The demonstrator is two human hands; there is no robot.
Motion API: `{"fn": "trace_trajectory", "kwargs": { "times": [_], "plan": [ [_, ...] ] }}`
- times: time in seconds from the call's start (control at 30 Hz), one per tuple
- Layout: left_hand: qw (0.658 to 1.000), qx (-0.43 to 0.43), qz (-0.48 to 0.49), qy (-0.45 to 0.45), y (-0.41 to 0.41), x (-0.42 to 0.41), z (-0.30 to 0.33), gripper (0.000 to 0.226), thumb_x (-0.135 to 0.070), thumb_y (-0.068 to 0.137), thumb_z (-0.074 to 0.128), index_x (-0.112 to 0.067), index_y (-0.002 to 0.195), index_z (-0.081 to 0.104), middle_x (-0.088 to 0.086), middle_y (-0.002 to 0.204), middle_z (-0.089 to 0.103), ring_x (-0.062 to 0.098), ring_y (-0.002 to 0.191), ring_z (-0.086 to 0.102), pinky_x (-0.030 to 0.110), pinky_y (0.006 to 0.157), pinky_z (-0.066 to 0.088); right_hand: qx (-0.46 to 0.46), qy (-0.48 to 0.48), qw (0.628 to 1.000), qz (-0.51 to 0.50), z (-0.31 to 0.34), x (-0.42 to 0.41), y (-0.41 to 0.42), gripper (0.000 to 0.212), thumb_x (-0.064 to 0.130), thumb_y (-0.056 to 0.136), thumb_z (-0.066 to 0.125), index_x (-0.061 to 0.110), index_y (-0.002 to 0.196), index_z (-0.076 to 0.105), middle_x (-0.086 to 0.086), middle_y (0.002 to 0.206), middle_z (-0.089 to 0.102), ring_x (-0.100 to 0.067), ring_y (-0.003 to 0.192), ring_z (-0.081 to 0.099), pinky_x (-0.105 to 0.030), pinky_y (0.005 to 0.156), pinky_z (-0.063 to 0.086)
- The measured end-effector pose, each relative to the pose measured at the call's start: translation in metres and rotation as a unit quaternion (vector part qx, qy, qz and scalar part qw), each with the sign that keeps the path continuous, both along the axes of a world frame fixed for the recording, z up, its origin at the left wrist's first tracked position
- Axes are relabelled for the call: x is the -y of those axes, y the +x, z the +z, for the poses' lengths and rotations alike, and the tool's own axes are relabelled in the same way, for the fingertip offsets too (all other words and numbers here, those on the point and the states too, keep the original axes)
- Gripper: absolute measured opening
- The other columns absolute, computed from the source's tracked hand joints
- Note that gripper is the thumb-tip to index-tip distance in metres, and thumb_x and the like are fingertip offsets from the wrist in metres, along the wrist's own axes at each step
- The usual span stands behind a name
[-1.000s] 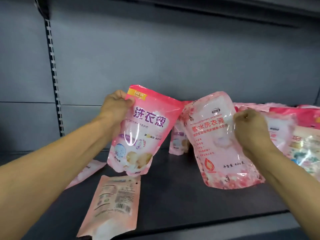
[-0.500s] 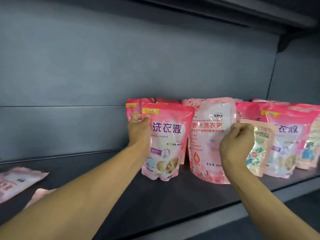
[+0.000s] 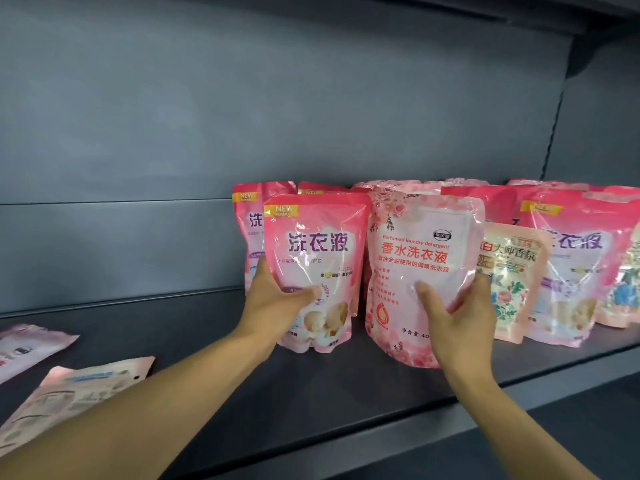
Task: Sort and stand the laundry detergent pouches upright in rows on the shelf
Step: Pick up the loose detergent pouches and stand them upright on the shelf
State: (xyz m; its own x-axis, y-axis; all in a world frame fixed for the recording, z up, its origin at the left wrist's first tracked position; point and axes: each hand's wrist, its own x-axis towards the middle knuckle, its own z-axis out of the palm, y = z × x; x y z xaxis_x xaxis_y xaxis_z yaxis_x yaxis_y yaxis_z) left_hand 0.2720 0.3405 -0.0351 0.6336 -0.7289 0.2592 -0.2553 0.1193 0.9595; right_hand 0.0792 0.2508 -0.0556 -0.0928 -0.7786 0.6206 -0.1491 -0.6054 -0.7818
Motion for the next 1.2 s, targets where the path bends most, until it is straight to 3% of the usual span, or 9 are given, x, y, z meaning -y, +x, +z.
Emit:
{"fn": "trace_trajectory", "kwargs": {
  "times": [0.13, 0.27, 0.4, 0.47, 0.53, 0.67, 0.83, 1.03, 1.2],
  "plan": [
    [1.0, -0.005, 0.014, -0.003, -0.004, 0.002, -0.005, 0.075, -0.009, 0.065, 0.084, -0.026, 0.126, 0.045, -0.005, 0.113, 0.066, 0.016, 0.105, 0.064, 0.045, 0.092, 0.053, -0.011, 0.014, 1.0, 0.023, -0.002, -0.001, 0.0, 0.041, 0.024, 0.084, 0.069, 0.008, 0.114, 0.046, 0.004, 0.099, 0.059, -0.01, 0.085, 0.059, -0.009, 0.064, 0.045],
    [1.0, 0.026, 0.009, 0.012, -0.008, -0.003, -0.002, 0.071, -0.012, 0.065, 0.084, -0.028, 0.122, 0.045, -0.007, 0.112, 0.065, 0.014, 0.104, 0.063, 0.042, 0.093, 0.052, -0.016, 0.028, 0.999, 0.025, -0.007, -0.005, 0.0, 0.045, 0.025, 0.082, 0.071, 0.012, 0.113, 0.042, -0.002, 0.112, 0.057, -0.019, 0.102, 0.06, -0.029, 0.076, 0.055],
    [0.993, 0.079, 0.003, 0.086, 0.002, -0.028, 0.003, 0.062, -0.006, 0.073, 0.078, -0.025, 0.117, 0.04, -0.008, 0.105, 0.06, 0.011, 0.1, 0.061, 0.032, 0.09, 0.051, -0.038, -0.029, 0.999, -0.016, -0.009, -0.026, -0.002, 0.084, 0.013, 0.074, 0.078, 0.014, 0.14, 0.025, -0.008, 0.143, 0.028, -0.021, 0.135, 0.032, -0.044, 0.11, 0.035],
    [0.989, 0.105, 0.0, 0.105, 0.009, -0.05, 0.007, 0.058, -0.009, 0.076, 0.076, -0.027, 0.115, 0.038, -0.015, 0.098, 0.055, 0.001, 0.093, 0.056, 0.023, 0.083, 0.046, -0.09, -0.106, 0.989, -0.042, -0.009, -0.044, 0.001, 0.085, 0.005, 0.071, 0.078, 0.005, 0.139, 0.027, -0.016, 0.145, 0.024, -0.02, 0.138, 0.021, -0.029, 0.117, 0.021],
    [0.983, 0.129, 0.007, 0.13, 0.021, -0.075, 0.012, 0.053, -0.012, 0.078, 0.074, -0.025, 0.118, 0.041, -0.014, 0.105, 0.053, 0.003, 0.1, 0.053, 0.021, 0.086, 0.043, -0.134, -0.161, 0.978, -0.008, -0.006, -0.07, 0.011, 0.072, 0.003, 0.072, 0.076, 0.004, 0.132, 0.038, -0.016, 0.143, 0.028, -0.008, 0.133, 0.02, -0.002, 0.107, 0.012],
    [0.973, 0.157, 0.042, 0.165, 0.052, -0.128, 0.019, 0.043, -0.014, 0.081, 0.072, -0.021, 0.118, 0.051, -0.004, 0.122, 0.053, 0.011, 0.116, 0.051, 0.026, 0.097, 0.04, -0.209, -0.155, 0.953, 0.154, -0.004, -0.116, 0.048, 0.05, 0.003, 0.075, 0.073, 0.012, 0.119, 0.052, -0.002, 0.129, 0.041, -0.005, 0.116, 0.04, 0.003, 0.096, 0.021],
    [0.961, 0.146, 0.088, 0.219, 0.099, -0.199, 0.008, 0.032, -0.011, 0.086, 0.065, -0.016, 0.116, 0.054, 0.001, 0.122, 0.056, 0.014, 0.113, 0.051, 0.023, 0.094, 0.036, -0.278, 0.062, 0.891, 0.354, -0.004, -0.169, 0.111, 0.04, 0.022, 0.088, 0.062, 0.027, 0.125, 0.047, 0.01, 0.124, 0.048, 0.002, 0.11, 0.049, -0.012, 0.091, 0.036],
    [0.954, 0.073, 0.111, 0.268, 0.135, -0.252, -0.013, 0.034, -0.005, 0.09, 0.059, -0.017, 0.12, 0.049, -0.001, 0.115, 0.053, 0.016, 0.105, 0.051, 0.025, 0.084, 0.037, -0.271, 0.299, 0.822, 0.401, -0.005, -0.189, 0.18, 0.055, 0.02, 0.089, 0.061, 0.007, 0.138, 0.037, -0.004, 0.124, 0.056, -0.017, 0.111, 0.057, -0.033, 0.101, 0.043],
    [0.971, -0.037, 0.083, 0.222, 0.146, -0.257, -0.024, 0.036, 0.006, 0.085, 0.06, -0.015, 0.113, 0.05, 0.005, 0.101, 0.059, 0.016, 0.087, 0.059, 0.032, 0.08, 0.052, -0.156, 0.424, 0.791, 0.412, 0.006, -0.193, 0.218, 0.049, 0.01, 0.093, 0.056, -0.003, 0.135, 0.036, -0.015, 0.09, 0.063, -0.024, 0.08, 0.064, -0.03, 0.068, 0.056]
  ]
}}
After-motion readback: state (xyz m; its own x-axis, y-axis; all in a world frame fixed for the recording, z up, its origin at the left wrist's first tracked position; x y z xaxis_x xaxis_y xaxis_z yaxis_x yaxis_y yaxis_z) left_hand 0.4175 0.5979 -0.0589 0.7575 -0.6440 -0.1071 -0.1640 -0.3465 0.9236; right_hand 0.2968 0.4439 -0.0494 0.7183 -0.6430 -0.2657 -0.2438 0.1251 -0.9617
